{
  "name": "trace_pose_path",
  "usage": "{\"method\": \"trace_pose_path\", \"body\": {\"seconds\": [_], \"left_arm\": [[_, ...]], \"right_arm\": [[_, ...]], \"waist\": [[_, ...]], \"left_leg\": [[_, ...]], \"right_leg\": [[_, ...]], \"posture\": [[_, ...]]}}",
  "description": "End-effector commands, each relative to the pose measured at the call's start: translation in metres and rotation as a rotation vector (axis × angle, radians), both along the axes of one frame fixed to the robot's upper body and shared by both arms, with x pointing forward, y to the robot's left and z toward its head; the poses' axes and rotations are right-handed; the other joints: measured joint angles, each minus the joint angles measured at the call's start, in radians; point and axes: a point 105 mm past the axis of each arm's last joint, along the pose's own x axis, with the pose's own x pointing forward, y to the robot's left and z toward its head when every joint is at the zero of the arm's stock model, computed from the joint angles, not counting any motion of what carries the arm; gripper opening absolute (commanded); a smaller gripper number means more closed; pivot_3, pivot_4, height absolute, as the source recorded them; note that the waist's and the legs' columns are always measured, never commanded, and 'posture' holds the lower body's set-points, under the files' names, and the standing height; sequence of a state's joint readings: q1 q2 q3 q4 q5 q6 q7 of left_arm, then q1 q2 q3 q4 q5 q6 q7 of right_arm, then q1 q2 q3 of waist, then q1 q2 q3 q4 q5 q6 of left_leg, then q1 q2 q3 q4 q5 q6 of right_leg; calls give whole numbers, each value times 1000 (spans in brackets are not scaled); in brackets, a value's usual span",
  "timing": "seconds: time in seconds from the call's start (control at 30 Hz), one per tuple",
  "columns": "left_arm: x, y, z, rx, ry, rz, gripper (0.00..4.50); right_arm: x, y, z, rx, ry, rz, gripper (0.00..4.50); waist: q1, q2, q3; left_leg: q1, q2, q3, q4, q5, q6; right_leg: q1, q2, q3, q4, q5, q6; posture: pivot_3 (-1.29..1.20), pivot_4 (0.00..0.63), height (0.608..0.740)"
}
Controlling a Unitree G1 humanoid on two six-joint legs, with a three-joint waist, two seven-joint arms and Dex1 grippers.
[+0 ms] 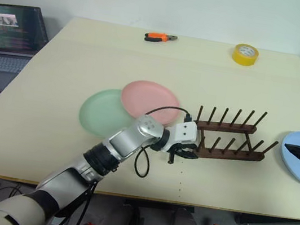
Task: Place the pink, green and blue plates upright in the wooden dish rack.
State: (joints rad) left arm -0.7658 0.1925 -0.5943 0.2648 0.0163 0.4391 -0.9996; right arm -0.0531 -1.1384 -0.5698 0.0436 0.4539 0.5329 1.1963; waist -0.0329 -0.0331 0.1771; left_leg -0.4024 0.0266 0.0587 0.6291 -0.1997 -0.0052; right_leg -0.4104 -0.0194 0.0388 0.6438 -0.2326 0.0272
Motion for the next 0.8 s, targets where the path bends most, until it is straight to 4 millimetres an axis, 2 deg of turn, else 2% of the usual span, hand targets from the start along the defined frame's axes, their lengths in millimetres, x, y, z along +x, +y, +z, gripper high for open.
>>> {"method": "trace_pose_path", "body": {"seconds": [0.03, 0.3, 0.5, 0.67, 0.8], "left_arm": [[2, -4, 16, -24, -69, -36, 962], [13, -2, 10, 6, -77, 33, 962], [7, -12, 10, -16, -54, 28, 962], [12, -5, -1, 49, -61, 68, 962], [13, -2, -1, 50, -61, 80, 2350]], "right_arm": [[-3, 1, 14, -8, -60, 4, 4500], [-4, 2, 10, -2, -60, -4, 4500], [-4, 2, 8, -3, -52, -6, 4500], [-4, 2, 9, -5, -50, -1, 4500], [-4, 3, 9, -3, -49, 3, 4500]], "waist": [[0, 0, 0], [1, 0, 0], [1, -1, 0], [0, -1, 1], [0, -1, 1]], "left_leg": [[0, 0, 0, 0, 0, 0], [0, 0, 0, 0, 0, 0], [0, 0, 0, 0, 0, 0], [0, 0, 0, 0, 0, 0], [0, 0, 0, 0, 0, 0]], "right_leg": [[0, 0, 0, 0, 0, 0], [0, 0, 0, 0, 0, 0], [0, 0, 0, 0, 0, 0], [0, 0, 0, 0, 0, 0], [0, 0, 0, 0, 0, 0]], "posture": [[0, 150, 740], [0, 150, 740], [0, 150, 740], [0, 150, 740], [0, 150, 740]]}}
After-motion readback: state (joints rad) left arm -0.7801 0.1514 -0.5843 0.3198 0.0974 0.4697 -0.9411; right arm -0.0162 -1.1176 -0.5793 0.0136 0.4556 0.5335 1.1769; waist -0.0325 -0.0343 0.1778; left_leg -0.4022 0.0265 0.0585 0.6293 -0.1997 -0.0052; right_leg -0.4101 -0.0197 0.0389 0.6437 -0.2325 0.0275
